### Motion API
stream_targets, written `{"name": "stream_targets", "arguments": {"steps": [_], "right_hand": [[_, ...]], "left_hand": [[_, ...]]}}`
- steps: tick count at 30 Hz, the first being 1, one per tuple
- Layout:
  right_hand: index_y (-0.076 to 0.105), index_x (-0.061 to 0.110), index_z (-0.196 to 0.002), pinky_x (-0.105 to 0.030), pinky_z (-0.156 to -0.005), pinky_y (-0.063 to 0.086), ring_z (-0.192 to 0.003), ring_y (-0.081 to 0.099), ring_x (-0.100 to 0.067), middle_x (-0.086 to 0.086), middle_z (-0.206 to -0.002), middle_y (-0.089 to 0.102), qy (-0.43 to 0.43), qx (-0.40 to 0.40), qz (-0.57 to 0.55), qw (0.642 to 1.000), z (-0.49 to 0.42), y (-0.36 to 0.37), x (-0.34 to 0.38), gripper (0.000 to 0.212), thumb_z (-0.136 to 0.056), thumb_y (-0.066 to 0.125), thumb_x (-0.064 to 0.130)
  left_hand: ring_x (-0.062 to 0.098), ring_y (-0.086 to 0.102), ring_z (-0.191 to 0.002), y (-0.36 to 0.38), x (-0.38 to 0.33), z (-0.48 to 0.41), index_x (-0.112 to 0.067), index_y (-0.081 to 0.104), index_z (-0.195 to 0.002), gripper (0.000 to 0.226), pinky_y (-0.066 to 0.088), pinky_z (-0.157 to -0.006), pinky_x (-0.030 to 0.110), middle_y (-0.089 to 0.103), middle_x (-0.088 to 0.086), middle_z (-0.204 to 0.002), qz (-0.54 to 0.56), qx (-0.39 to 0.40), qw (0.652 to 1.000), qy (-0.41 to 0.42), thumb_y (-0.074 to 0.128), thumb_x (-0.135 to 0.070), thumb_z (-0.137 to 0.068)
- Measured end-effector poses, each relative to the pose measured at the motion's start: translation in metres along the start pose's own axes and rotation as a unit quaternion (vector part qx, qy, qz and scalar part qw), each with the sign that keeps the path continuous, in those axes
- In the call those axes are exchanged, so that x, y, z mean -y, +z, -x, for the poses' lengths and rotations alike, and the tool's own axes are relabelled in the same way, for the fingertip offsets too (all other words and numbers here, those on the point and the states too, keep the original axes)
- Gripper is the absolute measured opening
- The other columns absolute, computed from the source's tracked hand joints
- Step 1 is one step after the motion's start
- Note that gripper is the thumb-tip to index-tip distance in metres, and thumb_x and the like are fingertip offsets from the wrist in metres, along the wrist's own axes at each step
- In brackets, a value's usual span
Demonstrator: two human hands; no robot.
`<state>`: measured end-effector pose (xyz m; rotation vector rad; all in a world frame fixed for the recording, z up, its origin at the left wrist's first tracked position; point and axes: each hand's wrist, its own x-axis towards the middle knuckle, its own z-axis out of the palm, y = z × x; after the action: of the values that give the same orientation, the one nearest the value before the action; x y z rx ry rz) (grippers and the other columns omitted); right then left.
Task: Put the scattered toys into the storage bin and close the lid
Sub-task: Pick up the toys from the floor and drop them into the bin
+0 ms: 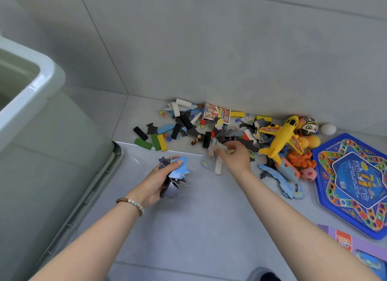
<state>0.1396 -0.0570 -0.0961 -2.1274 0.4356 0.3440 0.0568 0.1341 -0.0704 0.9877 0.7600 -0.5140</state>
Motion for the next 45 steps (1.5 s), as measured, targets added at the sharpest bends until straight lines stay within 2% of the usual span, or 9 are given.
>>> {"name": "stream_targets", "arguments": {"steps": [5, 9, 17, 21, 24, 28, 36, 42, 45], "right_hand": [[0.059, 0.018, -0.115, -0.027, -0.074, 0.041, -0.107, 0.057, -0.019, -0.001, -0.117, 0.059, 0.019, -0.021, 0.114, 0.993, -0.009, 0.017, 0.011, 0.047, -0.077, 0.070, 0.043], [0.063, 0.018, -0.107, -0.026, -0.069, 0.037, -0.105, 0.057, -0.024, -0.003, -0.115, 0.060, -0.014, -0.026, 0.208, 0.978, -0.008, 0.028, 0.013, 0.028, -0.083, 0.064, 0.032], [0.068, 0.014, -0.101, -0.025, -0.065, 0.038, -0.093, 0.059, -0.022, -0.005, -0.103, 0.066, -0.055, -0.032, 0.169, 0.984, -0.010, 0.021, 0.007, 0.019, -0.085, 0.063, 0.024], [0.067, 0.012, -0.105, -0.023, -0.067, 0.036, -0.083, 0.055, -0.016, 0.001, -0.094, 0.062, -0.048, -0.013, 0.092, 0.995, -0.014, 0.013, 0.002, 0.024, -0.084, 0.067, 0.022], [0.068, 0.011, -0.102, -0.030, -0.067, 0.045, -0.079, 0.055, -0.017, 0.001, -0.088, 0.062, -0.014, -0.002, -0.019, 1.000, -0.016, 0.006, 0.003, 0.025, -0.082, 0.071, 0.025], [0.068, 0.012, -0.094, -0.025, -0.060, 0.053, -0.074, 0.059, -0.013, 0.000, -0.083, 0.065, 0.056, 0.041, -0.218, 0.974, -0.010, -0.014, 0.021, 0.015, -0.083, 0.070, 0.023], [0.064, 0.017, -0.078, -0.015, -0.048, 0.046, -0.051, 0.053, -0.002, 0.007, -0.065, 0.061, -0.001, 0.139, -0.385, 0.912, 0.047, -0.074, 0.161, 0.007, -0.085, 0.065, 0.015], [0.067, 0.018, -0.083, -0.014, -0.057, 0.045, -0.061, 0.051, -0.004, 0.008, -0.072, 0.060, -0.117, 0.280, -0.300, 0.904, 0.130, -0.050, 0.288, 0.003, -0.085, 0.065, 0.019], [0.068, 0.015, -0.085, -0.015, -0.057, 0.045, -0.056, 0.052, -0.002, 0.008, -0.070, 0.062, -0.162, 0.362, -0.237, 0.887, 0.179, 0.006, 0.331, 0.004, -0.084, 0.067, 0.019]], "left_hand": [[0.009, 0.059, -0.049, 0.003, -0.006, -0.006, -0.021, 0.061, -0.111, 0.021, 0.044, -0.043, 0.015, 0.065, -0.001, -0.071, -0.013, 0.004, 1.000, -0.007, 0.060, -0.021, -0.090], [0.010, 0.060, -0.050, -0.001, -0.009, -0.010, -0.020, 0.061, -0.115, 0.026, 0.045, -0.044, 0.015, 0.065, -0.001, -0.072, -0.017, 0.000, 1.000, -0.011, 0.061, -0.023, -0.089], [0.011, 0.062, -0.052, -0.006, -0.012, -0.009, -0.019, 0.061, -0.115, 0.027, 0.047, -0.044, 0.017, 0.066, 0.001, -0.072, -0.003, -0.008, 1.000, -0.016, 0.062, -0.023, -0.088], [0.010, 0.061, -0.050, -0.003, -0.013, -0.008, -0.019, 0.061, -0.114, 0.026, 0.046, -0.044, 0.015, 0.065, 0.000, -0.069, -0.007, -0.009, 1.000, -0.016, 0.062, -0.023, -0.088], [0.010, 0.060, -0.050, -0.001, -0.015, -0.008, -0.020, 0.061, -0.113, 0.025, 0.045, -0.043, 0.016, 0.064, 0.001, -0.071, -0.008, -0.007, 1.000, -0.013, 0.062, -0.024, -0.088], [0.011, 0.058, -0.050, 0.010, -0.026, -0.002, -0.021, 0.061, -0.113, 0.025, 0.044, -0.042, 0.016, 0.063, 0.000, -0.069, -0.017, 0.001, 1.000, 0.005, 0.062, -0.025, -0.088], [0.014, 0.053, -0.046, 0.046, -0.142, 0.094, -0.022, 0.061, -0.108, 0.019, 0.040, -0.041, 0.017, 0.061, 0.001, -0.062, -0.100, 0.084, 0.983, 0.131, 0.059, -0.024, -0.089], [0.011, 0.054, -0.043, -0.024, -0.219, 0.218, -0.021, 0.061, -0.104, 0.016, 0.043, -0.039, 0.018, 0.062, -0.003, -0.061, -0.090, 0.028, 0.962, 0.255, 0.059, -0.018, -0.089], [0.013, 0.057, -0.051, -0.097, -0.221, 0.257, -0.018, 0.064, -0.102, 0.024, 0.048, -0.046, 0.020, 0.064, 0.005, -0.077, -0.039, -0.035, 0.960, 0.277, 0.069, -0.016, -0.079]]}}
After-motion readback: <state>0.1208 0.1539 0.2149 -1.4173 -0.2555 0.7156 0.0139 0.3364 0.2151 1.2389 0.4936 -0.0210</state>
